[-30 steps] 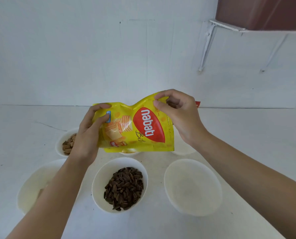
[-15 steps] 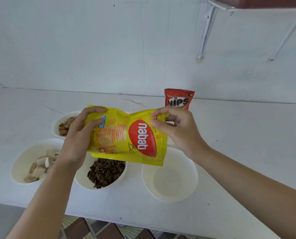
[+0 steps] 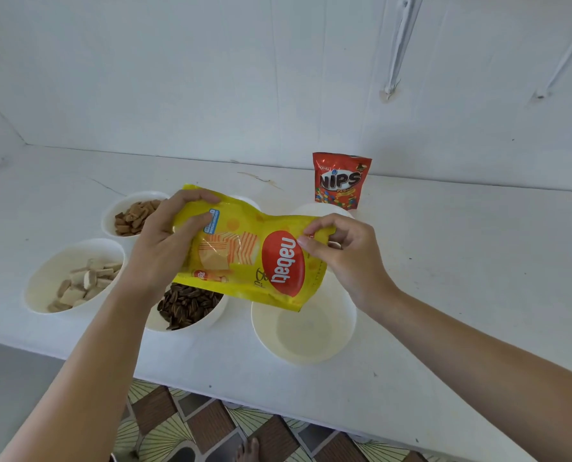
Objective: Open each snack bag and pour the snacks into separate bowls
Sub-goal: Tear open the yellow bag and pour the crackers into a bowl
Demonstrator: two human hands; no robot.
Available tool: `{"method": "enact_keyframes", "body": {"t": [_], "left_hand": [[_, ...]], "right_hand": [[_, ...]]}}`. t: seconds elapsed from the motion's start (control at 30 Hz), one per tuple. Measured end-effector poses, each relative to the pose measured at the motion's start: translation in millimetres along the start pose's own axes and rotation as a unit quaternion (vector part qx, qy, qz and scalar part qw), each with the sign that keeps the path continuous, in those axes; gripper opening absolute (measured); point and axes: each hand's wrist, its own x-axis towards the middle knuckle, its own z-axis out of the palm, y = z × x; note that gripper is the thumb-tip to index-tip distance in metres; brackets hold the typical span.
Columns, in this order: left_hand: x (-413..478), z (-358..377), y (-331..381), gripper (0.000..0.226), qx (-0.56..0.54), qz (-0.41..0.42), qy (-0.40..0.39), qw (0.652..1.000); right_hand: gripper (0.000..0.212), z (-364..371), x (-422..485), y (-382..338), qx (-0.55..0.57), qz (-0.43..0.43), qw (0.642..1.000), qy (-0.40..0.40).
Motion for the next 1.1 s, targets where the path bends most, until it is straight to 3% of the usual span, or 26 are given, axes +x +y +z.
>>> {"method": "enact_keyframes", "body": {"t": [0.7, 1.1], "left_hand": [[-29.7, -6.3, 9.3, 0.025, 0.019, -0.016, 0.057, 0.998], [-31.9, -4.2, 15.2, 0.027, 0.078, -0.004, 0.048, 0.996]], "right_hand": [[0.012, 3.3, -4.0, -2.7, -0.017, -0.01, 0.998, -0.052], [0.011, 6.6, -13.1, 3.9, -0.013, 0.061, 0.996, -0.06]]}}
